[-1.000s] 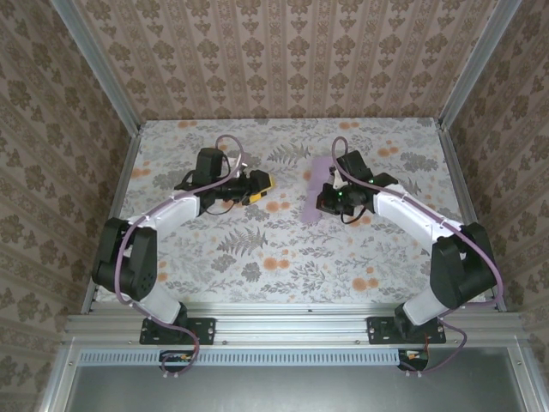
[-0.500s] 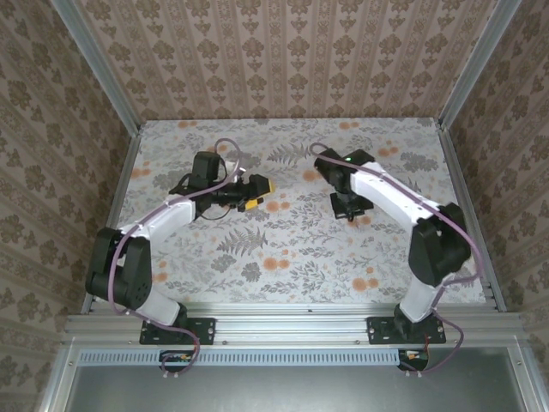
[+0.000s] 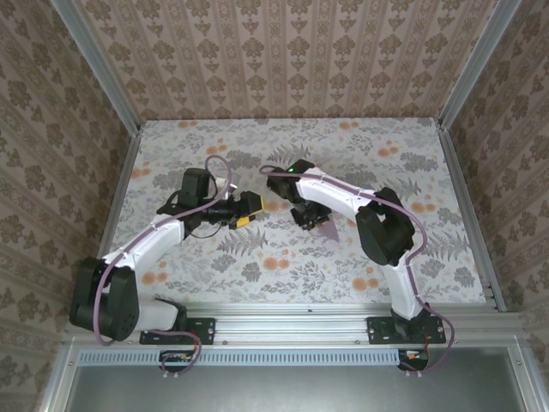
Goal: Fold a paper plane with a square sheet of paper (pick it up from the middle)
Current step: Turn over the paper at the center of the table, then third fold the triangle at the center of the table.
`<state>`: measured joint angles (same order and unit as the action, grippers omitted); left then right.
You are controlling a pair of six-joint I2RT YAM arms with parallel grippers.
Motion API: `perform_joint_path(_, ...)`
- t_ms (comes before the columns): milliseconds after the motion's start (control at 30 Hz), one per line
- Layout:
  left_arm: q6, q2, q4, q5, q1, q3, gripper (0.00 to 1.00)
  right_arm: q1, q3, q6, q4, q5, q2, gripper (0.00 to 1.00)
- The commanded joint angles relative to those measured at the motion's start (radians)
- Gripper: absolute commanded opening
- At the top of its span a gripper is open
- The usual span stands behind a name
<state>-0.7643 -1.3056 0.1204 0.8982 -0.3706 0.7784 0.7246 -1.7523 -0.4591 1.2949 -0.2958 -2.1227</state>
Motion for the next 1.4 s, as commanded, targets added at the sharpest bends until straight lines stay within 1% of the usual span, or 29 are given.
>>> perform_joint_path(0,0.020,0.040,0.037,0.012,0.007,-0.024,0.86,0.025,-0.029,-0.007,-0.042,0.104,-0.031,0.27)
perform_joint_path(67,0.029,0.056,0.063,0.011,0.008,-0.028,0.86,0.027,-0.019,-0.004,-0.091,0.157,-0.024,0.32)
perform_joint_path(200,0.037,0.081,0.091,0.004,0.007,-0.038,0.86,0.022,0.035,-0.003,-0.196,0.241,0.023,0.36)
perform_joint_path(333,0.034,0.076,0.084,-0.004,0.007,-0.045,0.85,-0.014,0.171,-0.020,-0.367,0.378,0.144,0.40)
perform_joint_path(467,0.040,0.036,0.072,-0.026,-0.012,-0.019,0.84,-0.083,0.337,-0.030,-0.470,0.436,0.284,0.42)
perform_joint_path(600,0.077,-0.058,0.085,-0.069,-0.078,0.062,0.81,-0.171,0.523,-0.048,-0.565,0.491,0.419,0.44)
perform_joint_path(667,0.111,-0.122,0.113,-0.111,-0.129,0.119,0.77,-0.218,0.607,-0.056,-0.618,0.526,0.483,0.46)
perform_joint_path(767,0.150,-0.212,0.140,-0.181,-0.181,0.197,0.72,-0.275,0.693,-0.056,-0.664,0.544,0.552,0.50)
perform_joint_path(867,0.192,-0.300,0.177,-0.245,-0.232,0.288,0.66,-0.335,0.762,-0.057,-0.709,0.590,0.595,0.52)
perform_joint_path(933,0.217,-0.362,0.195,-0.289,-0.262,0.339,0.62,-0.365,0.803,-0.061,-0.740,0.603,0.618,0.54)
perform_joint_path(1033,0.241,-0.459,0.205,-0.304,-0.292,0.404,0.53,-0.406,0.850,-0.067,-0.766,0.633,0.640,0.54)
perform_joint_path(1133,0.270,-0.544,0.230,-0.334,-0.321,0.467,0.47,-0.436,0.896,-0.080,-0.818,0.674,0.655,0.55)
perform_joint_path(1267,0.304,-0.638,0.260,-0.362,-0.346,0.537,0.41,-0.460,0.934,-0.090,-0.851,0.710,0.659,0.55)
perform_joint_path(1367,0.334,-0.686,0.293,-0.389,-0.366,0.574,0.39,-0.467,0.951,-0.091,-0.861,0.718,0.657,0.56)
